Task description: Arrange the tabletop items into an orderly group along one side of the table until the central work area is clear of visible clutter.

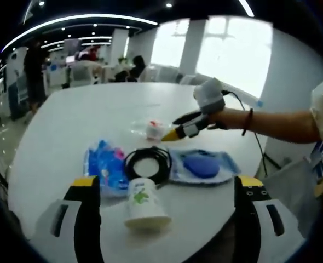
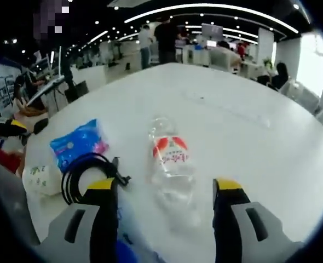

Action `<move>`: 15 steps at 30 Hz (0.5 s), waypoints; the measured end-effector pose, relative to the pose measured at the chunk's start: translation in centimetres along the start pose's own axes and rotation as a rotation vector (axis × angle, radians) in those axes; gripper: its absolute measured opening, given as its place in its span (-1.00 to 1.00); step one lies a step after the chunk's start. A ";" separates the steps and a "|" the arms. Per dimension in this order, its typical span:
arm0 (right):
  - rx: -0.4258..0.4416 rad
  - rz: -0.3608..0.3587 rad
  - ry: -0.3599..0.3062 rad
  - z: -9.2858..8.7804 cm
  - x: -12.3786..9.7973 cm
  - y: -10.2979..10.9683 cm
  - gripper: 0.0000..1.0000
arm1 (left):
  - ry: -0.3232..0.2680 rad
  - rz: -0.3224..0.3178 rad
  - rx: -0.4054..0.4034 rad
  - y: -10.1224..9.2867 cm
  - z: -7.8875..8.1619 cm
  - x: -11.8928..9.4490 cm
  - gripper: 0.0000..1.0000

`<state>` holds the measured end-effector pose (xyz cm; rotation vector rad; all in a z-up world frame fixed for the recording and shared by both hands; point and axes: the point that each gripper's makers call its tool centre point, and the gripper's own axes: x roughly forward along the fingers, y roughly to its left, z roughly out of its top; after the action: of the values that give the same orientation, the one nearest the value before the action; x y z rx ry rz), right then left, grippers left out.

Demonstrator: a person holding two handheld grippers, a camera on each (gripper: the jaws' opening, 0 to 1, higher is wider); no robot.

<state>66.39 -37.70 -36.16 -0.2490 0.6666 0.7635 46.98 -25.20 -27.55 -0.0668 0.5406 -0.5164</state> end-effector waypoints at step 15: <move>-0.074 0.007 0.073 -1.0 2.3 -0.8 0.17 | -0.028 0.006 -0.022 0.2 0.4 -0.1 0.97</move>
<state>67.75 -37.45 -38.41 -0.3437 0.7088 0.7899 47.22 -25.01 -27.21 -0.0931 0.5194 -0.5035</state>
